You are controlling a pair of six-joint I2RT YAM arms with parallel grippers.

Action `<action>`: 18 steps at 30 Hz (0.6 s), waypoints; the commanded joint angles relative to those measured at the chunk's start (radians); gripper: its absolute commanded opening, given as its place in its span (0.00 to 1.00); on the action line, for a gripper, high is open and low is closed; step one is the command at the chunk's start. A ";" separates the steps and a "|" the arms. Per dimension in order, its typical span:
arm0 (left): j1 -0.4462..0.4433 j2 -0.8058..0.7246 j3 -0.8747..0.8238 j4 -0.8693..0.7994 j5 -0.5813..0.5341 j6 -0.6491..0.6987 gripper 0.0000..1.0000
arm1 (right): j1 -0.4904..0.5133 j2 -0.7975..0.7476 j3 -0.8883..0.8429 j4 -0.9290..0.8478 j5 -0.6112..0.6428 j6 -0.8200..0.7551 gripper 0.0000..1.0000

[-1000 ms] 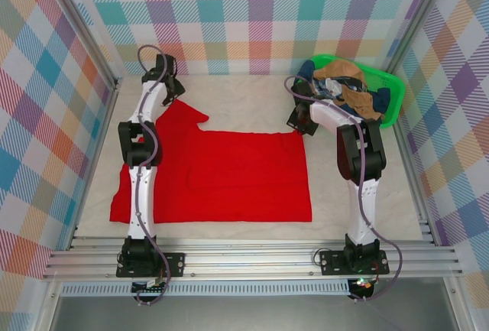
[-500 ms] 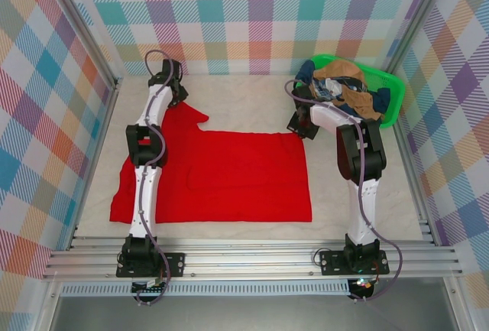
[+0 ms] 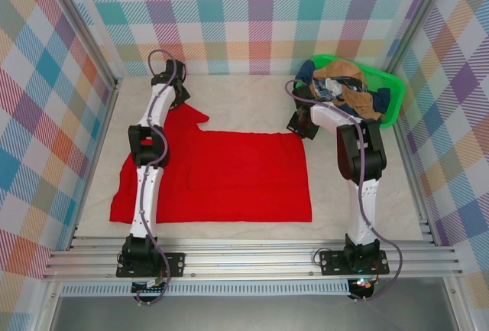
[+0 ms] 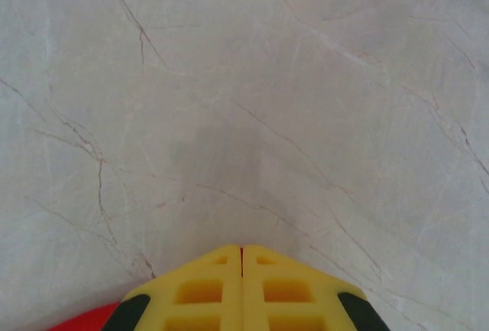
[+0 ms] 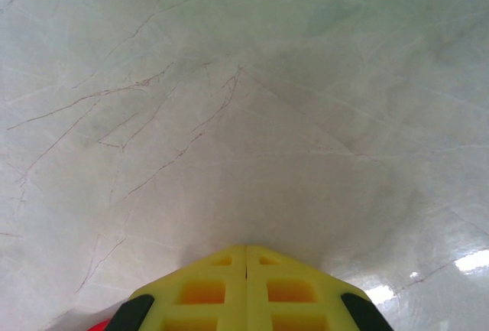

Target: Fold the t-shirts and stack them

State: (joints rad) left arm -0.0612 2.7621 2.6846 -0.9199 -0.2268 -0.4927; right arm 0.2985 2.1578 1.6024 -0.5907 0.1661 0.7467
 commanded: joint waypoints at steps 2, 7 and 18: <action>-0.018 -0.173 0.011 -0.068 -0.021 0.003 0.00 | 0.005 -0.065 0.005 0.001 -0.028 -0.025 0.00; -0.018 -0.318 -0.098 -0.148 -0.052 -0.006 0.00 | 0.005 -0.093 0.016 -0.035 -0.021 -0.041 0.00; -0.019 -0.755 -0.648 -0.047 -0.003 -0.014 0.00 | 0.004 -0.227 -0.045 -0.058 -0.039 -0.056 0.00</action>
State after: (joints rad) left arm -0.0719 2.0781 2.1391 -0.9802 -0.2455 -0.5026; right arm 0.2985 1.9743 1.5917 -0.6159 0.1471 0.7101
